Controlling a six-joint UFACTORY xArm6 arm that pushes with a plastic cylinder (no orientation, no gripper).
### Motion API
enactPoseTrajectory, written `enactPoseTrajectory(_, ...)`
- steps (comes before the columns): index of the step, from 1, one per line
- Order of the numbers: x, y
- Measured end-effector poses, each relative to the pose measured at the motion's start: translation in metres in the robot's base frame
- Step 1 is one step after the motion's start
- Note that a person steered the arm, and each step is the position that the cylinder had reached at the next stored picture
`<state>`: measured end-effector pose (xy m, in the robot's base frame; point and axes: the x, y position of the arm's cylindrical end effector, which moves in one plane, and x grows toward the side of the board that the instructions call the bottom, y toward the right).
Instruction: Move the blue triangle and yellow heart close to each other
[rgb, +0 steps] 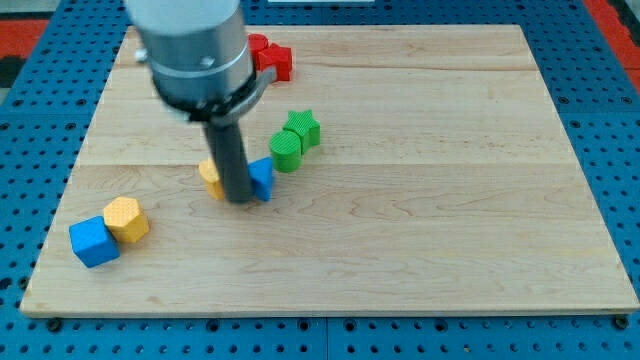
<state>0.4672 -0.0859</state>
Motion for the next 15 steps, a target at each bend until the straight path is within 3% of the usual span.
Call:
enactPoseTrajectory(1,-0.033,0.019)
enactPoseTrajectory(3,0.058,0.021)
enactPoseTrajectory(4,0.048,0.038)
enactPoseTrajectory(5,-0.028,0.049)
enactPoseTrajectory(6,-0.047,0.043)
enactPoseTrajectory(7,0.029,0.049)
enactPoseTrajectory(8,0.026,-0.005)
enactPoseTrajectory(10,-0.024,-0.018)
enactPoseTrajectory(11,0.003,-0.064)
enactPoseTrajectory(12,-0.014,-0.131)
enactPoseTrajectory(13,-0.053,-0.092)
enactPoseTrajectory(14,-0.054,-0.042)
enactPoseTrajectory(15,-0.052,-0.093)
